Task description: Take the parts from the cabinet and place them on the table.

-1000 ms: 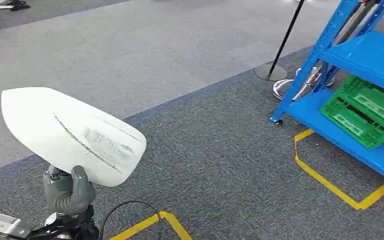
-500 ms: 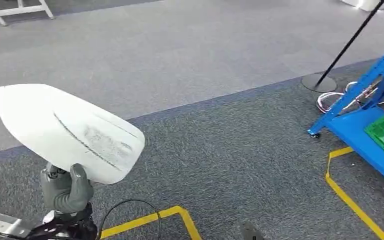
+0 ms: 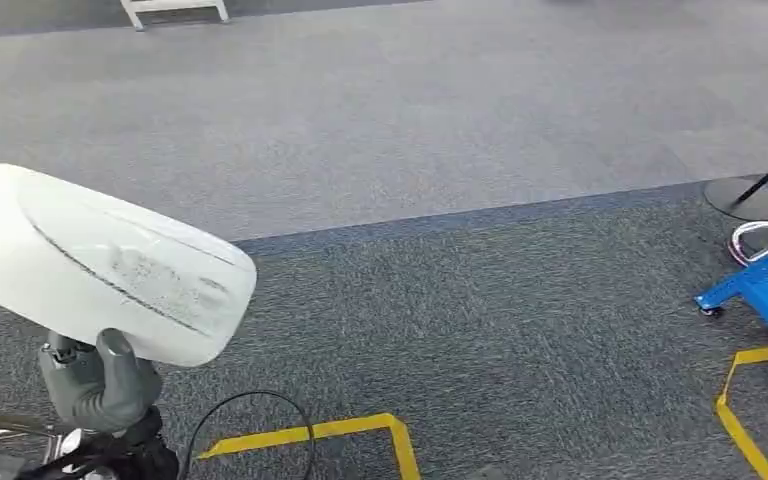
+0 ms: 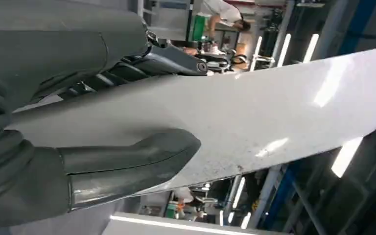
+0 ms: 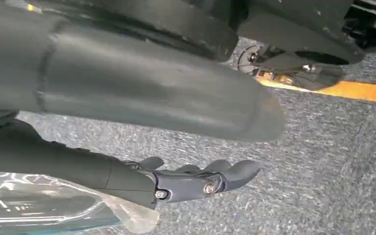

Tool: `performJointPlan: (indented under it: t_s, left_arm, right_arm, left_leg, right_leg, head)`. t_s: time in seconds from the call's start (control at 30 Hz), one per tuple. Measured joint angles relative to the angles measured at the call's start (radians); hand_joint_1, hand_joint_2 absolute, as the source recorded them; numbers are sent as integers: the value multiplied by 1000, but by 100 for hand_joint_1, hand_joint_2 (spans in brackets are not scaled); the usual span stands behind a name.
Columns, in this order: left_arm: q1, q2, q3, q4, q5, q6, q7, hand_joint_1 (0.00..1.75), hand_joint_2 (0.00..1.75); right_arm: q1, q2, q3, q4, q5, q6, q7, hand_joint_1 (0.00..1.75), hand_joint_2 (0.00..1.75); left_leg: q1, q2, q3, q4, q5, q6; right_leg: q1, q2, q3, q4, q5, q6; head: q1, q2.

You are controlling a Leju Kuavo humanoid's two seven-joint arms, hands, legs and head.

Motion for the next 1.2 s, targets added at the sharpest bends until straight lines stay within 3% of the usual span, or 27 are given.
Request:
performJointPlan:
  t_s: [0.03, 0.07, 0.1, 0.13, 0.17, 0.2, 0.23, 0.3, 0.33, 0.37, 0.4, 0.47, 0.57, 0.6, 0.63, 0.7, 0.73, 0.77, 0.8, 0.87, 0.9, 0.93, 1.03, 1.07, 1.1, 1.13, 1.2]
  left_arm:
    - [4, -5, 10, 0, -3, -26, 0, 175, 175]
    - [6, -7, 19, 0, -9, -40, 0, 175, 175]
    - [5, -8, 22, 0, -11, -51, 0, 175, 175]
    - [4, -8, 23, 0, -13, -61, 0, 175, 175]
    - [5, -8, 24, 0, -13, -70, 0, 175, 175]
    - [6, -8, 27, 0, -10, -83, 0, 175, 175]
    - [7, -8, 32, 0, -6, -100, 0, 175, 175]
    - [8, -11, 36, 0, 0, -137, 0, 175, 175]
    - [6, -15, 37, 2, -2, -162, 0, 175, 175]
    - [2, -16, 34, 5, -8, -162, 0, 175, 175]
    - [-5, -14, 27, 13, -11, -152, 0, 175, 175]
    - [-24, -7, 3, 34, -10, -118, 0, 175, 175]
    - [-29, 4, -23, 54, -9, -82, 2, 175, 175]
    - [-28, 5, -29, 54, -8, -81, 1, 175, 175]
    - [-28, 8, -38, 54, -1, -83, 0, 175, 175]
    - [-19, 13, -52, 54, 2, -95, 0, 175, 175]
    - [-15, 14, -57, 55, 2, -98, 0, 175, 175]
    - [-14, 16, -62, 57, 6, -101, 0, 175, 175]
    - [-15, 18, -69, 63, 24, -119, 0, 175, 175]
    - [-18, 18, -69, 75, 65, -181, 0, 175, 175]
    - [-23, 17, -64, 90, 92, -244, 0, 175, 175]
    - [-29, 15, -55, 108, 100, -297, 0, 175, 175]
    - [-36, 9, -38, 141, 60, -335, 1, 175, 175]
    - [-40, 9, -38, 149, 50, -324, 0, 175, 175]
    - [-42, 10, -40, 156, 36, -297, 0, 175, 175]
    - [-50, 11, -45, 161, 29, -270, 0, 175, 175]
    - [-60, 18, -60, 172, 10, -209, 0, 175, 175]
  right_arm:
    - [0, 0, -1, 0, -6, -7, -11, 0, 0]
    - [0, 0, -1, 0, -6, -9, -17, 0, 0]
    - [-1, 0, -1, 0, -5, -14, -26, 0, 0]
    - [0, 1, -1, 0, -7, -21, -42, 0, 0]
    - [1, 2, -2, 0, -14, -34, -64, 0, 0]
    - [2, 4, -2, 0, -21, -52, -96, 0, 0]
    - [0, 10, -3, 0, -25, -71, -132, 0, 0]
    - [-11, 23, -3, 0, -23, -88, -174, 0, 0]
    - [-17, 32, -1, 0, -13, -91, -186, 0, 0]
    - [-19, 37, 1, 0, -5, -92, -187, 0, 0]
    - [-19, 39, 3, 1, -1, -91, -184, 0, 0]
    - [-17, 43, 8, 2, 2, -84, -155, 0, 0]
    - [-11, 44, 11, 3, 24, -58, -60, 0, 0]
    - [-9, 44, 16, 3, 32, -50, -30, 0, 0]
    - [-6, 44, 19, 3, 39, -42, -7, 0, 0]
    - [6, 42, 24, 4, 42, -13, 22, 0, 0]
    - [11, 37, 23, 4, 34, 4, 22, 0, 0]
    - [14, 31, 23, 4, 25, 13, 14, 0, 0]
    - [16, 25, 23, 4, 13, 8, -3, 0, 0]
    - [13, 24, 22, 4, -5, -38, -53, 0, 0]
    - [10, 25, 21, 4, -17, -69, -85, 0, 0]
    - [8, 25, 19, 4, -24, -85, -111, 0, 0]
    - [-4, 33, 13, 6, -27, -102, -153, 0, 0]
    - [-6, 36, 13, 6, -25, -101, -153, 0, 0]
    - [-8, 40, 12, 6, -17, -96, -150, 0, 0]
    - [-7, 42, 12, 6, -10, -94, -145, 0, 0]
    - [-1, 42, 12, 6, 1, -87, -121, 0, 0]
  left_leg:
    - [-1, -13, -2, 1, 3, -6]
    - [0, 7, -5, 10, -8, -7]
    - [-6, 58, -14, 35, -31, -13]
    - [-5, 88, -42, 100, -72, -20]
    - [-3, 101, -78, 182, -112, -24]
    - [-1, 105, -112, 259, -140, -28]
    - [2, 106, -127, 294, -145, -31]
    - [5, 110, -99, 243, -97, -34]
    - [5, 120, -48, 143, -43, -32]
    - [4, 143, -2, 57, -5, -28]
    - [-5, 197, 19, 17, -19, -25]
    - [-12, 196, 17, 4, -21, -10]
    - [-8, 160, 18, -6, -15, 8]
    - [-4, 151, 18, -6, -15, 11]
    - [-3, 143, 18, -6, -14, 16]
    - [-5, 118, 16, -6, -14, 23]
    - [-7, 103, 17, -6, -14, 23]
    - [-9, 88, 17, -6, -14, 23]
    - [-10, 73, 18, -6, -14, 24]
    - [-12, 44, 21, -6, -14, 24]
    - [-8, 33, 21, -6, -14, 24]
    - [-12, 22, 15, -2, -12, 19]
    - [1, -6, 6, -7, -2, 2]
    - [-5, -18, 6, -6, -1, -4]
    - [-9, 18, 2, 7, -18, -7]
    - [-9, 67, -18, 53, -52, -13]
    - [-3, 101, -83, 198, -122, -24]
  right_leg:
    - [-2, -14, 2, -7, 5, -7]
    - [-8, -31, 5, -14, 9, -13]
    - [-6, -41, 8, -16, 10, -15]
    - [-4, -59, 9, -16, 8, -19]
    - [-3, -77, 10, -15, 6, -21]
    - [-3, -96, 10, -14, 5, -23]
    - [-3, -111, 10, -14, 4, -23]
    - [-2, -135, 13, -14, 1, -22]
    - [-2, -149, 18, -14, -2, -20]
    - [-2, -159, 24, -14, -6, -17]
    - [-1, -168, 27, -16, -9, -13]
    - [8, -189, 25, -14, -13, -2]
    - [9, -219, 31, -15, -24, 13]
    - [4, -158, 21, 8, -46, 19]
    - [2, -121, -1, 59, -77, 20]
    - [2, -91, -87, 235, -149, 21]
    - [3, -88, -121, 293, -160, 20]
    - [3, -86, -133, 299, -145, 17]
    - [4, -83, -123, 260, -107, 12]
    - [5, -61, -55, 96, -7, -1]
    - [5, -4, -24, 18, 15, -10]
    - [1, 18, -9, 3, 11, -12]
    - [9, -6, 1, -8, 7, -13]
    - [3, -20, 5, -21, 12, -18]
    - [-1, -39, 11, -27, 16, -20]
    - [-2, -51, 14, -30, 16, -25]
    - [0, -86, 16, -30, 13, -27]
  head:
    - [0, 0]
    - [0, 0]
    - [-6, 0]
    - [-11, 0]
    - [-10, 0]
    - [-10, 0]
    - [-11, 0]
    - [-11, 0]
    - [-10, 0]
    - [-11, 0]
    - [-10, 0]
    - [-11, 0]
    - [-12, 0]
    - [-5, 0]
    - [0, 0]
    - [3, 0]
    - [2, 0]
    - [2, 0]
    - [2, 0]
    - [2, 0]
    - [2, 0]
    - [-1, 0]
    - [4, 0]
    - [2, 0]
    - [3, 0]
    - [-12, 0]
    - [-12, 0]
